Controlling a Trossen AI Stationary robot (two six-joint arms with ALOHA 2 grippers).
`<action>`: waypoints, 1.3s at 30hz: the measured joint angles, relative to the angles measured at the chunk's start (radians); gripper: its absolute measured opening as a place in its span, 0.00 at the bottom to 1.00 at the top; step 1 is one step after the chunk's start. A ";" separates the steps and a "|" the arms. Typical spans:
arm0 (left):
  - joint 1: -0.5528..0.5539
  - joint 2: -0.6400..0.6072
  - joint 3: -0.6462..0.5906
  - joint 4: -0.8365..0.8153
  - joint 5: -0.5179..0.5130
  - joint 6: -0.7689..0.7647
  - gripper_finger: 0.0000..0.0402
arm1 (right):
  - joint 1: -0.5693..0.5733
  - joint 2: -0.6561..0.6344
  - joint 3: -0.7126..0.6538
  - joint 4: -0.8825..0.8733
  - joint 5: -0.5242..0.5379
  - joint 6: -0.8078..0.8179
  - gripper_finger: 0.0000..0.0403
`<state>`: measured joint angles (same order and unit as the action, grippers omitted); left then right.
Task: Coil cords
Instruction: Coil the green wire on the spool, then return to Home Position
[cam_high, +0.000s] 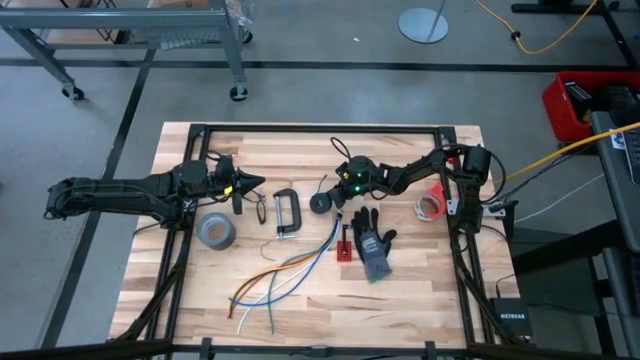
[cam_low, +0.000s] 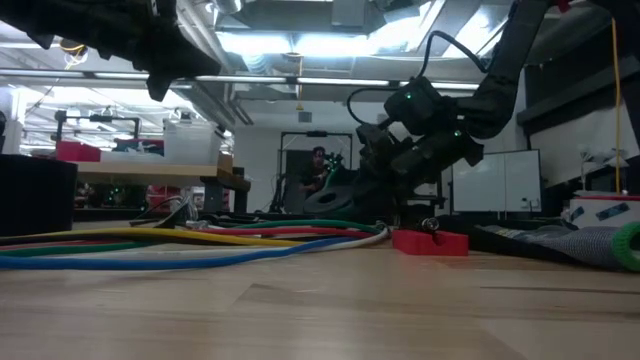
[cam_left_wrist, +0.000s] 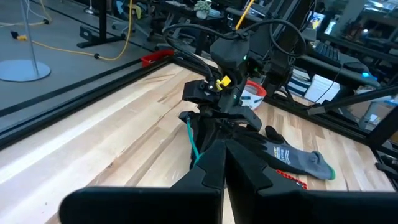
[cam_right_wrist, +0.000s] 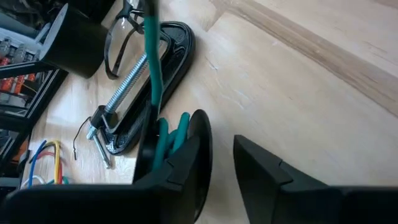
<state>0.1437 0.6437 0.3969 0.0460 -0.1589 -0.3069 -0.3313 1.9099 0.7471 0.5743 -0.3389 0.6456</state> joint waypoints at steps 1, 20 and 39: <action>0.000 0.000 0.000 0.000 0.000 0.000 0.01 | 0.000 0.000 0.000 0.000 0.000 0.000 0.25; 0.000 0.000 0.000 -0.003 0.000 0.000 0.01 | -0.003 -0.002 0.002 -0.121 0.145 -0.051 0.39; 0.000 -0.195 0.001 -0.004 0.000 0.041 0.01 | -0.078 -0.174 -0.006 -0.178 -0.316 -0.058 0.39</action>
<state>0.1440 0.4485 0.3981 0.0418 -0.1588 -0.2661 -0.4095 1.7355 0.7410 0.3966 -0.6550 0.5873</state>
